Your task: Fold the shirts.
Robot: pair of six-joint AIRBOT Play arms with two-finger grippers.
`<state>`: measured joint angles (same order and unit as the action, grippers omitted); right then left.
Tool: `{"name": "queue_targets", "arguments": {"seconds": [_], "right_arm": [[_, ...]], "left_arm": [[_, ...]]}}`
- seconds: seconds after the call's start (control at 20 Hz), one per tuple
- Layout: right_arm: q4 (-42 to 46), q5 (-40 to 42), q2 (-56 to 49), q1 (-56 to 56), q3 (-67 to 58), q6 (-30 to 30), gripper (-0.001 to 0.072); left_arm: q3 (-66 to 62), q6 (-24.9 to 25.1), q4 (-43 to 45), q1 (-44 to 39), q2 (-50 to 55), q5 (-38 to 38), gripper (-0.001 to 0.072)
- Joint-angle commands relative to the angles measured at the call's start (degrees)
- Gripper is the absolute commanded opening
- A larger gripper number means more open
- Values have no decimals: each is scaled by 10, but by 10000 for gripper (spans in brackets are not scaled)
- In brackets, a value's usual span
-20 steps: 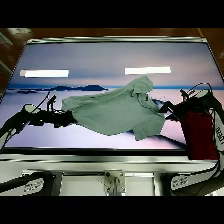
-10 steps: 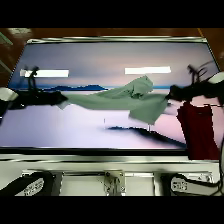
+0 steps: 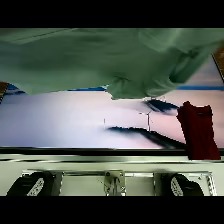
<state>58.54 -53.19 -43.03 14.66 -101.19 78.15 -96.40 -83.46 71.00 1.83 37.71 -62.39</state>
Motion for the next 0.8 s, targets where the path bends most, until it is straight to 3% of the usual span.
{"name": "queue_targets", "arguments": {"seconds": [0.0, 0.1, 0.2, 0.45, 0.55, 0.75], "right_arm": [[63, -36, 74, 0, -18, 47, 63], [88, -97, 72, 0, -18, 52, 63], [116, -166, 50, 0, -18, 53, 63], [162, -357, -87, -1, 10, 53, 62], [166, -317, -144, -21, 78, 53, 62], [170, -57, -293, -102, 163, 68, 62]], "left_arm": [[-31, -49, 40, 0, -42, -154, 35], [-13, -49, 41, 0, -40, -229, 35], [38, -49, 41, 0, -40, -259, 35], [260, -70, 49, 0, -31, -227, 35], [364, -80, 54, 1, -9, -147, 35], [438, -103, 38, 0, 119, 9, 35]]}}
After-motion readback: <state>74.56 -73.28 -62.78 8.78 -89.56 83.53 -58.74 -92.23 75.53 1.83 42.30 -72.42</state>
